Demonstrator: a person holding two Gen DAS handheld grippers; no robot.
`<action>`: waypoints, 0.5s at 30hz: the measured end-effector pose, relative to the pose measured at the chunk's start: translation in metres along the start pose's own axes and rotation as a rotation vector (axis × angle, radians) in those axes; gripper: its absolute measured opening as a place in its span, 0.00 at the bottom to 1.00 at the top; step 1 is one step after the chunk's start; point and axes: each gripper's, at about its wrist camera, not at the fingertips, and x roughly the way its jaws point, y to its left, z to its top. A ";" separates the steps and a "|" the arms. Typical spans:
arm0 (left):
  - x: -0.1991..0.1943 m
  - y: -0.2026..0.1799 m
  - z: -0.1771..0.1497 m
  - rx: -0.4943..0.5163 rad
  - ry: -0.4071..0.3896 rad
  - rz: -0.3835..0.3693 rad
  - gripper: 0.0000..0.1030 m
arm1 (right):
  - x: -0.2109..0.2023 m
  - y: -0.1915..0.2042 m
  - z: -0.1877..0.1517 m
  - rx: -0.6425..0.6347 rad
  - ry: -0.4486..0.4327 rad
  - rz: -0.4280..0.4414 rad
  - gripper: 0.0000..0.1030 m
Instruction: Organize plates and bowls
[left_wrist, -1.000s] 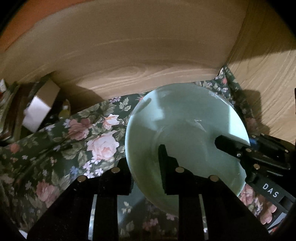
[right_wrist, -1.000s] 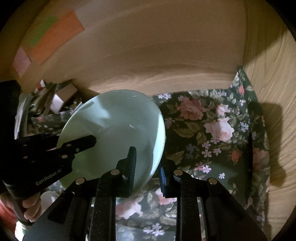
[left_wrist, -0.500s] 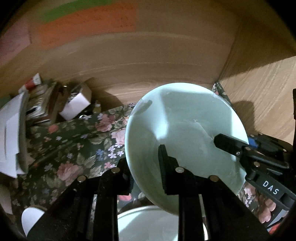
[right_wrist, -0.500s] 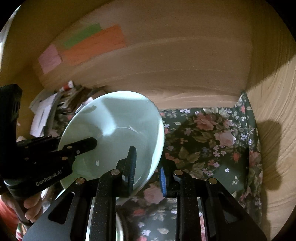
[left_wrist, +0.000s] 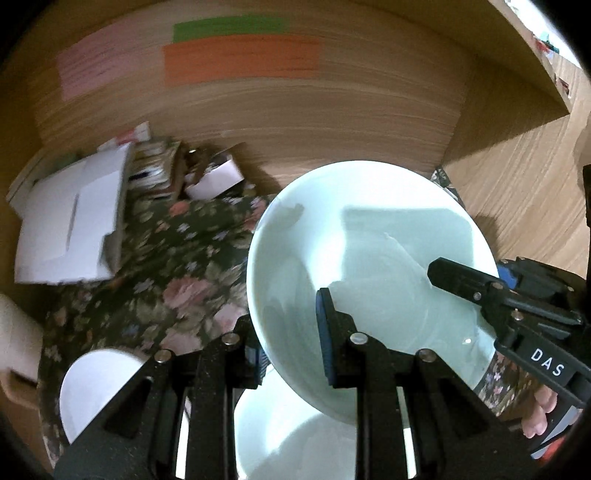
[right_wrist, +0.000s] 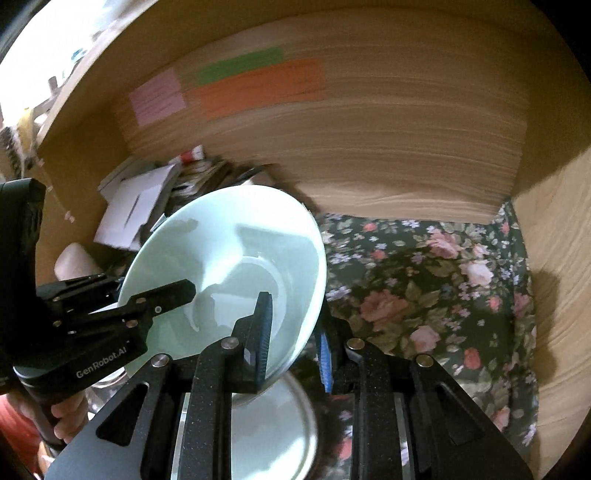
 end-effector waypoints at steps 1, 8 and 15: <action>-0.004 0.003 -0.004 -0.007 0.000 0.005 0.22 | 0.001 0.005 -0.002 -0.008 0.003 0.006 0.20; -0.021 0.032 -0.033 -0.068 0.000 0.028 0.22 | 0.009 0.040 -0.013 -0.061 0.027 0.045 0.20; -0.031 0.069 -0.058 -0.130 0.005 0.052 0.22 | 0.023 0.071 -0.019 -0.092 0.057 0.102 0.20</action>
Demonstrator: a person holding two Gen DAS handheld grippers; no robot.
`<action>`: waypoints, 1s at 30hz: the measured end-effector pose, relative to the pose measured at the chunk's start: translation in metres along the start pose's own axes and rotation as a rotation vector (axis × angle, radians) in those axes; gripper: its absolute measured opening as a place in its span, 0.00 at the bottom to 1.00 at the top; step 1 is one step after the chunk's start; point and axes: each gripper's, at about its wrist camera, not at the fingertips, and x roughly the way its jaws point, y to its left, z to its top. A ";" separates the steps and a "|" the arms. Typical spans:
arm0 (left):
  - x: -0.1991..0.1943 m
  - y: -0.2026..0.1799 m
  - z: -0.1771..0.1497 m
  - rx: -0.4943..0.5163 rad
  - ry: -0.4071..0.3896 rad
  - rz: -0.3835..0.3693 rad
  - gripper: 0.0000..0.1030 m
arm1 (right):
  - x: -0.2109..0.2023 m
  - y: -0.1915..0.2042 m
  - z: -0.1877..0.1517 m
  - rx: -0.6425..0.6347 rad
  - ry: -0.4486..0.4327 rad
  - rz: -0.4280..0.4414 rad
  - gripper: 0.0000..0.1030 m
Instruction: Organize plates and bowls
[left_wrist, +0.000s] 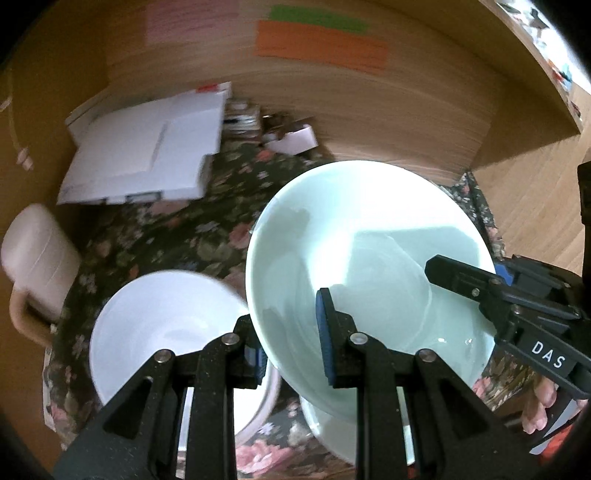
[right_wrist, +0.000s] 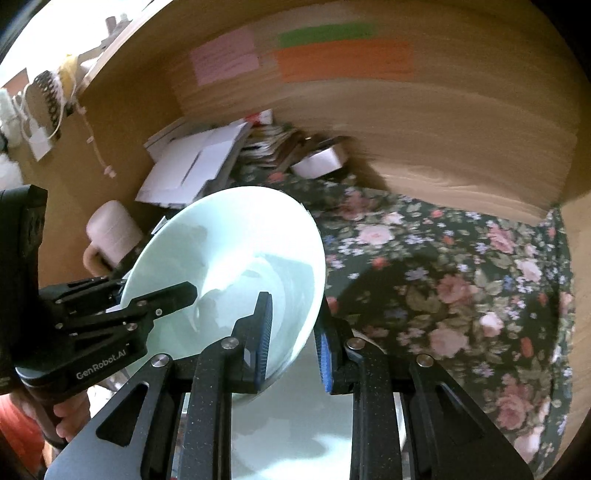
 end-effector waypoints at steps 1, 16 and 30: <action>-0.002 0.006 -0.003 -0.010 -0.001 0.009 0.22 | 0.003 0.006 0.000 -0.006 0.004 0.009 0.20; -0.022 0.077 -0.040 -0.104 -0.002 0.100 0.22 | 0.051 0.064 -0.002 -0.064 0.072 0.142 0.20; -0.016 0.111 -0.058 -0.171 0.031 0.111 0.22 | 0.085 0.088 -0.007 -0.099 0.138 0.183 0.20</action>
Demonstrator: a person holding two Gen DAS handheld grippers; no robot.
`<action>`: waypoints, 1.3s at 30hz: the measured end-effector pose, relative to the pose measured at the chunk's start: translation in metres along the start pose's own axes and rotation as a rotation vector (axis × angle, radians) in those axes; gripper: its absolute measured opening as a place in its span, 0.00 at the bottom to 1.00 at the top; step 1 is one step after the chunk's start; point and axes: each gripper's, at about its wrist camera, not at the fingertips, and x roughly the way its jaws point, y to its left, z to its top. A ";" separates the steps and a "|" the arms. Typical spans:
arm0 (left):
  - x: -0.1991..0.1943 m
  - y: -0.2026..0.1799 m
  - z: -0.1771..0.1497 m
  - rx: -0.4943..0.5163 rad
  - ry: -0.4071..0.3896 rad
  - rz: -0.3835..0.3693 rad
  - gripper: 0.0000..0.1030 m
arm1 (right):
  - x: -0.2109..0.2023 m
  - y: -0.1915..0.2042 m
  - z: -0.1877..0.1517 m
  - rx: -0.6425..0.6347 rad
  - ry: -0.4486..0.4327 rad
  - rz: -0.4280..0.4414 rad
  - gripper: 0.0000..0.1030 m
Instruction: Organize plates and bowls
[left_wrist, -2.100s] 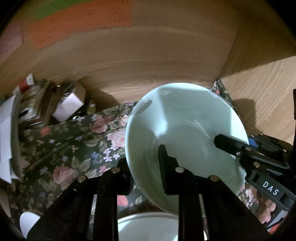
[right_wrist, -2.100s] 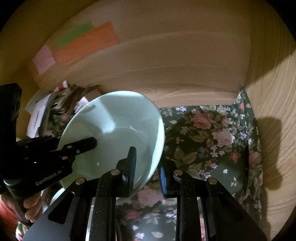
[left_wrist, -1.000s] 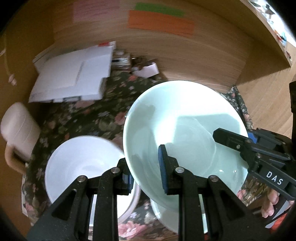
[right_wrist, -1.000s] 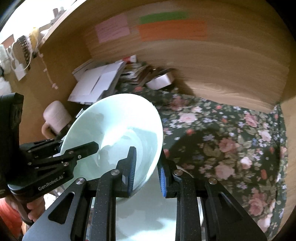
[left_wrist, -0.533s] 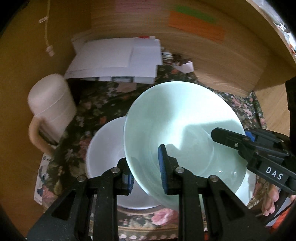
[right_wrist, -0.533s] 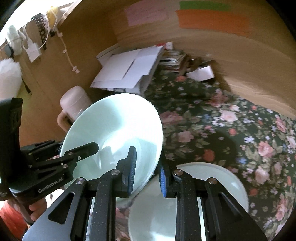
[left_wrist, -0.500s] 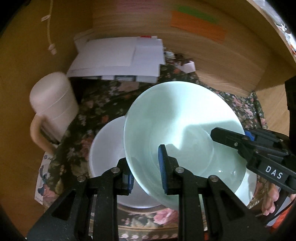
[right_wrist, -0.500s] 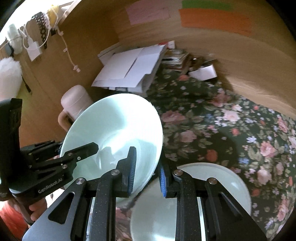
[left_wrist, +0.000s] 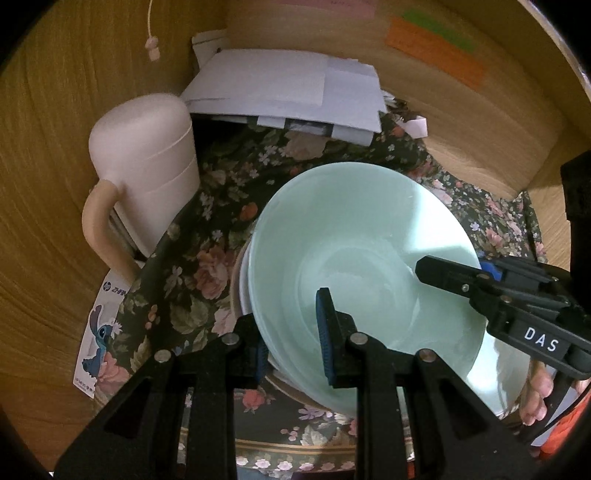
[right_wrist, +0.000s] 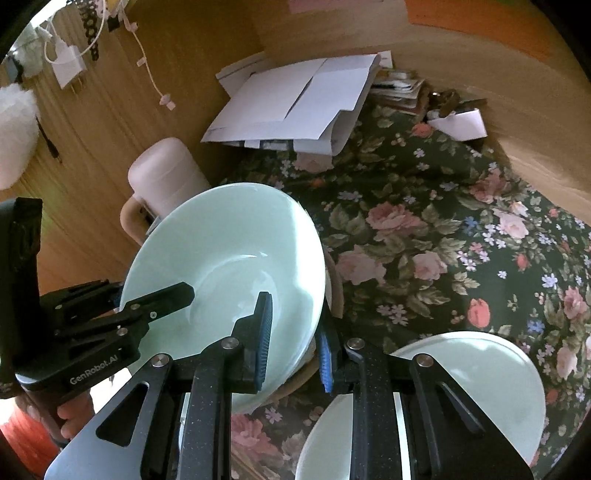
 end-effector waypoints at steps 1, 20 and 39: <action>0.001 0.000 0.000 0.001 0.000 0.002 0.22 | 0.002 0.000 0.000 -0.003 0.003 -0.001 0.20; 0.012 0.001 0.008 0.005 0.010 0.018 0.22 | -0.004 -0.010 -0.004 -0.017 -0.004 -0.023 0.20; -0.014 0.002 0.019 0.002 -0.026 0.038 0.39 | -0.018 -0.009 -0.003 -0.027 -0.032 -0.029 0.34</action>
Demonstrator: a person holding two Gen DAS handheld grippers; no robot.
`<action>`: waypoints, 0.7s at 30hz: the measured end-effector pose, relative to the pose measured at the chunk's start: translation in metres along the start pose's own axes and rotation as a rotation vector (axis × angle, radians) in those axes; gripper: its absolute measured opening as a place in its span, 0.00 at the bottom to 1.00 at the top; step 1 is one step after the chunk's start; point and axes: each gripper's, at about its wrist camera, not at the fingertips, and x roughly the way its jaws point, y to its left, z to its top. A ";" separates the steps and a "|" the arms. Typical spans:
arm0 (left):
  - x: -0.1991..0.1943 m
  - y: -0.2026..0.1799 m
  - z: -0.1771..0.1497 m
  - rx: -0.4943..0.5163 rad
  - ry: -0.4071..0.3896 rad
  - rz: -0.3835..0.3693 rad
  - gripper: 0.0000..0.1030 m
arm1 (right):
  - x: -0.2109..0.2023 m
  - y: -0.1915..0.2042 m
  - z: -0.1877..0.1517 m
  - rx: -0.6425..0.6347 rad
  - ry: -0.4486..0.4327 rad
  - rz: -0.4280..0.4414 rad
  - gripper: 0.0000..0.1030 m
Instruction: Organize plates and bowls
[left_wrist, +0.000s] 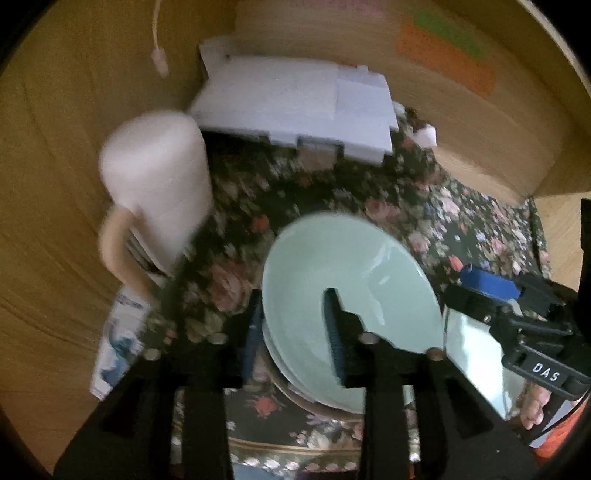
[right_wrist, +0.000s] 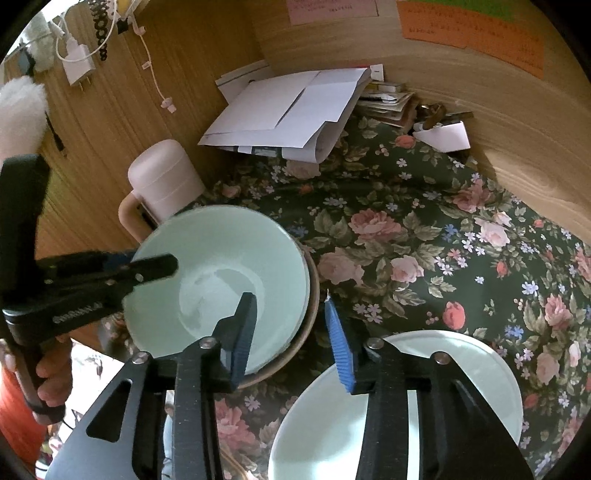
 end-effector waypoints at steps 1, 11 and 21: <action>-0.004 -0.002 0.001 0.010 -0.022 0.003 0.45 | 0.000 -0.001 0.000 0.005 0.002 0.005 0.34; -0.005 0.019 -0.009 -0.027 -0.007 0.008 0.52 | 0.009 0.001 -0.001 -0.002 0.022 0.004 0.45; 0.015 0.026 -0.031 -0.069 0.051 -0.073 0.56 | 0.037 0.002 -0.001 0.021 0.096 0.043 0.48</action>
